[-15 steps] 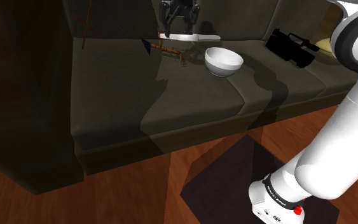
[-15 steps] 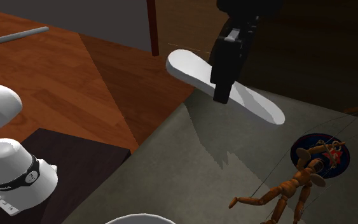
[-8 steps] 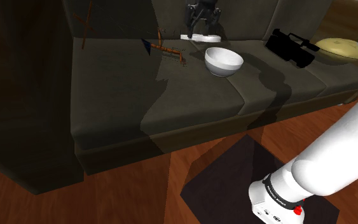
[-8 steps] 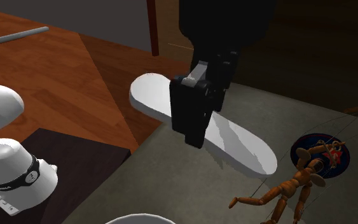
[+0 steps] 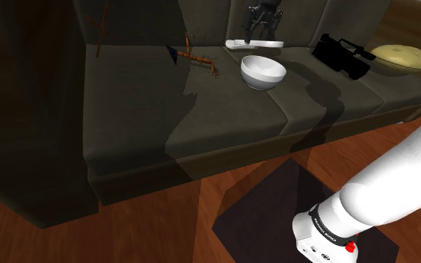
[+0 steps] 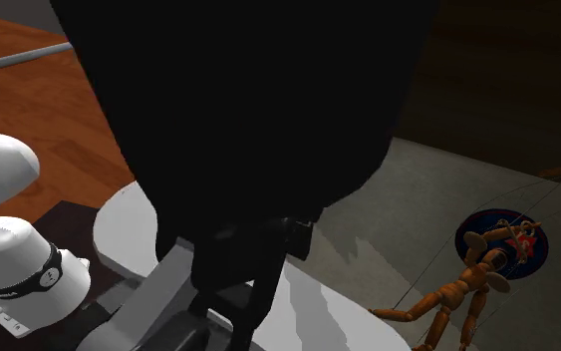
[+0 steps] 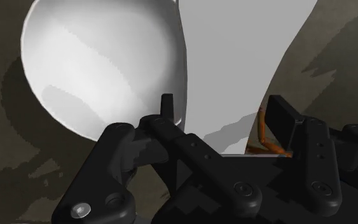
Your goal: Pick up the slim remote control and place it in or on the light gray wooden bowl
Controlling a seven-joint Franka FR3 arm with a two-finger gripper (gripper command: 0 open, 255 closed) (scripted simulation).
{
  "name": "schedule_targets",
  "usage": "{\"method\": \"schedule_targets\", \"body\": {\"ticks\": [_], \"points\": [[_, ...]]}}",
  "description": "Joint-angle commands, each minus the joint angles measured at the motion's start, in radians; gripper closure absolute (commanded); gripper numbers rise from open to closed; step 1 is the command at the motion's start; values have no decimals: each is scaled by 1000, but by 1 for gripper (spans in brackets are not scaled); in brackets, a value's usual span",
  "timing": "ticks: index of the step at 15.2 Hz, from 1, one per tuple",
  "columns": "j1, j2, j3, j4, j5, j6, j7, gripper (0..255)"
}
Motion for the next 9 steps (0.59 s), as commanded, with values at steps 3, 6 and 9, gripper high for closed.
{"method": "schedule_targets", "body": {"ticks": [3, 6, 9], "points": [[-52, -3, -47, 0, 0, -3, -101, 255], [-87, 7, -78, 15, -1, -9, -167, 255], [-88, -5, -79, -42, 0, 35, -168, 255]]}}
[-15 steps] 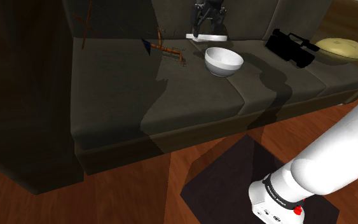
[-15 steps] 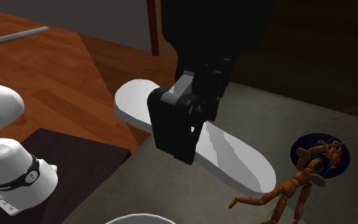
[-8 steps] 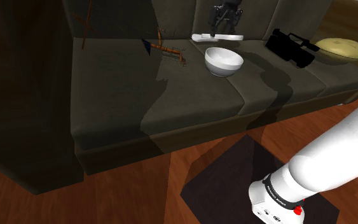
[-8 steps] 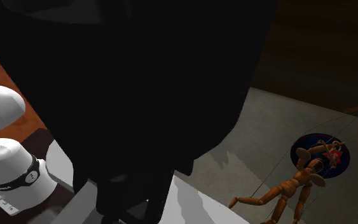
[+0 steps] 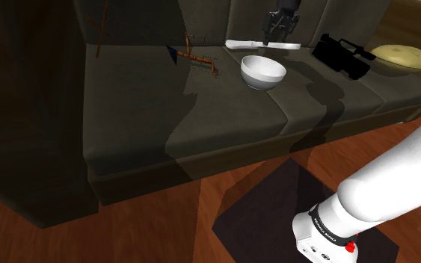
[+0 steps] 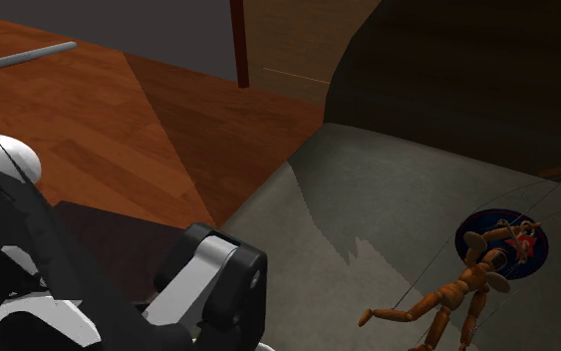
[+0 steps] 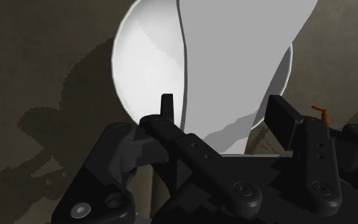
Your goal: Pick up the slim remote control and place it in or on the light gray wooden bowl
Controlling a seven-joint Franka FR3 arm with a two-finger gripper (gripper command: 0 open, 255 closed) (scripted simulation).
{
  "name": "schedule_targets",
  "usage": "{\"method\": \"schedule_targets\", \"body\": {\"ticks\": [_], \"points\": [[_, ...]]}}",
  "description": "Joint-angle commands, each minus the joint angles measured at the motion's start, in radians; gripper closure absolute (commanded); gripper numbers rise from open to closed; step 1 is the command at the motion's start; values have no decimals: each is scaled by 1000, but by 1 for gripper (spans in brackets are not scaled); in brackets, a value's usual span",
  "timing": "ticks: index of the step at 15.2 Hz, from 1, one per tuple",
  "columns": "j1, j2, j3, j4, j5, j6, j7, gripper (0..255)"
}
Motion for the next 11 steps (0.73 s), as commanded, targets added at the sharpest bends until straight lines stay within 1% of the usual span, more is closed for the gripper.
{"method": "schedule_targets", "body": {"ticks": [1, 11], "points": [[-1, -9, -1, -38, 1, 29, -3, 255], [-2, -29, -1, -198, 2, 169, -6, 255]]}}
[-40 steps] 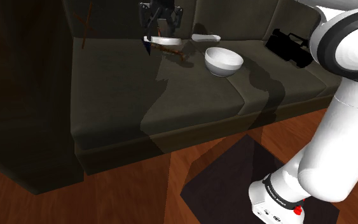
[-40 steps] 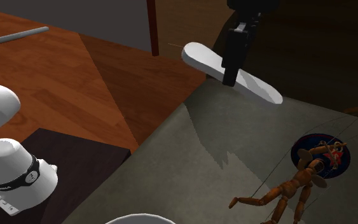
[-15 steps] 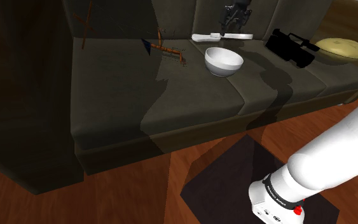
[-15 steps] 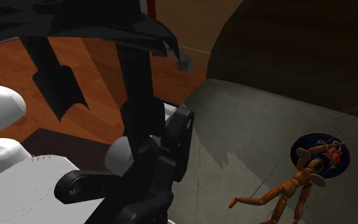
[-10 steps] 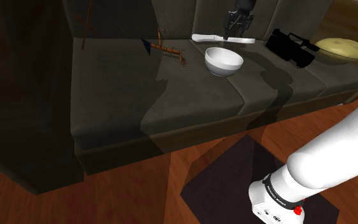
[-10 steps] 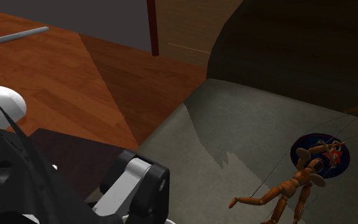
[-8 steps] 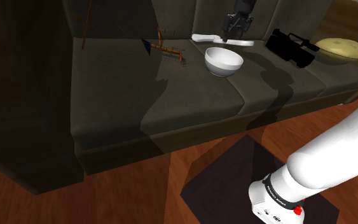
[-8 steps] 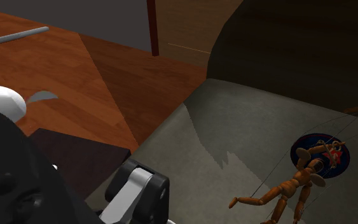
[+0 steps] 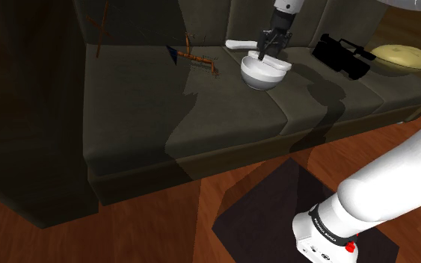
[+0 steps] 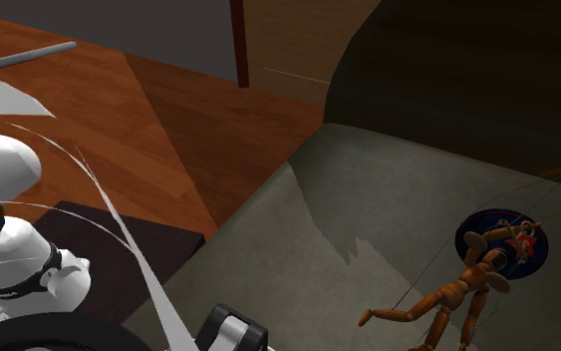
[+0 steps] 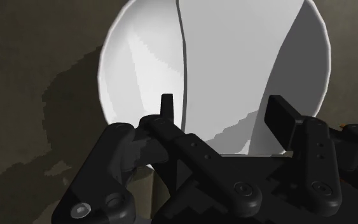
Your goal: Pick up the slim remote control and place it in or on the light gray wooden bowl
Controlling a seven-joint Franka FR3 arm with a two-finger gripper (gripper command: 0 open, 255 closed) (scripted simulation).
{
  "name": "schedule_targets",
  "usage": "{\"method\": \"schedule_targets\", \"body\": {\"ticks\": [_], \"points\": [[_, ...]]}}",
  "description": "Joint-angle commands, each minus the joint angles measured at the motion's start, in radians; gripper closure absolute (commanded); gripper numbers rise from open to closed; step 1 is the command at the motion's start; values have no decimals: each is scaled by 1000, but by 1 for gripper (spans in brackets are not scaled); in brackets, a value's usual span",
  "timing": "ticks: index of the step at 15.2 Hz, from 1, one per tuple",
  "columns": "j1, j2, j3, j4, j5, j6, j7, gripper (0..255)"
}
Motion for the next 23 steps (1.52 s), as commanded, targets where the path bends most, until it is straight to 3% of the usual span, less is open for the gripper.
{"method": "schedule_targets", "body": {"ticks": [1, 8, 9, 14, 18, 23], "points": [[1, -1, 1, -25, 0, 23, 1, 255], [1, -1, 1, -25, 0, 23, 1, 255], [1, -1, 1, -24, 0, 23, 1, 0], [1, -1, 1, -25, 0, 23, 1, 0], [1, 19, 0, 128, -1, -110, 2, 0], [1, 19, 0, 128, -1, -110, 2, 0]]}}
